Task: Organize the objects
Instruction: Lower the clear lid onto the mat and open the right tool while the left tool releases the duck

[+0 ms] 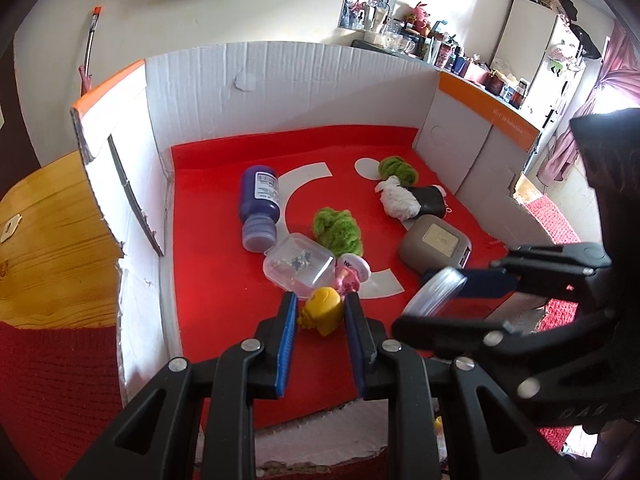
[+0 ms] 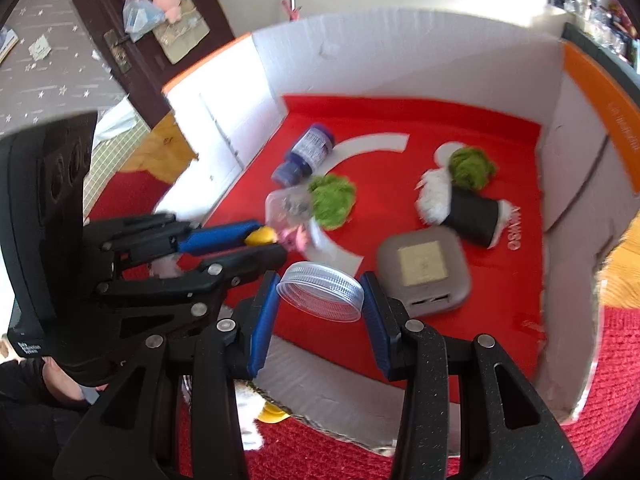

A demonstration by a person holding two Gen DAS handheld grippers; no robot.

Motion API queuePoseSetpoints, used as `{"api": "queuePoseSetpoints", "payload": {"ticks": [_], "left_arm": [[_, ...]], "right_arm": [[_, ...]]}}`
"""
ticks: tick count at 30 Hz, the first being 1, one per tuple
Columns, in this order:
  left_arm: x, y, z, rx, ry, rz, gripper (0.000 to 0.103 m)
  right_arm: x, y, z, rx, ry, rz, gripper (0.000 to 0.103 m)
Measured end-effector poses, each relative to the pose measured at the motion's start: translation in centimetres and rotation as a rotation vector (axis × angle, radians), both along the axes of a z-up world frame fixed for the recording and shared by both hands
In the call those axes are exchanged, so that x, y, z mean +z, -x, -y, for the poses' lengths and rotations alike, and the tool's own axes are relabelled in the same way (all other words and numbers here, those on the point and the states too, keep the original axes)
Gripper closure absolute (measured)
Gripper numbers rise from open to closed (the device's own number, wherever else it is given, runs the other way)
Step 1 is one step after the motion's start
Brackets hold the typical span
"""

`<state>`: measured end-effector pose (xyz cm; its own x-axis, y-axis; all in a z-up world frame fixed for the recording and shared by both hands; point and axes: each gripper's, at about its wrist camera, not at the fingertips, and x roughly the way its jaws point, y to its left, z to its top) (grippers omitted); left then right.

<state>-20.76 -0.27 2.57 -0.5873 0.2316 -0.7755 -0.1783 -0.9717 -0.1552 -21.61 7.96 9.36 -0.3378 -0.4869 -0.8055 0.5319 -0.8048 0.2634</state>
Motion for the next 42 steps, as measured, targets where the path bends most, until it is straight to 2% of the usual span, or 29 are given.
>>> {"api": "queuePoseSetpoints", "payload": {"ticks": [5,14,42], "left_arm": [[0.0,0.2,0.1,0.000,0.003,0.001,0.078],[-0.2,0.4,0.1,0.008,0.020,-0.006,0.078],[-0.3,0.6,0.4,0.015,0.011,-0.003,0.078]], "right_arm": [[-0.6,0.6,-0.4,-0.023,-0.005,0.010,0.064],[-0.7,1.3,-1.6,-0.095,-0.074,-0.059,0.064],[-0.8,1.4,-1.9,-0.098,-0.048,-0.071,0.062]]}}
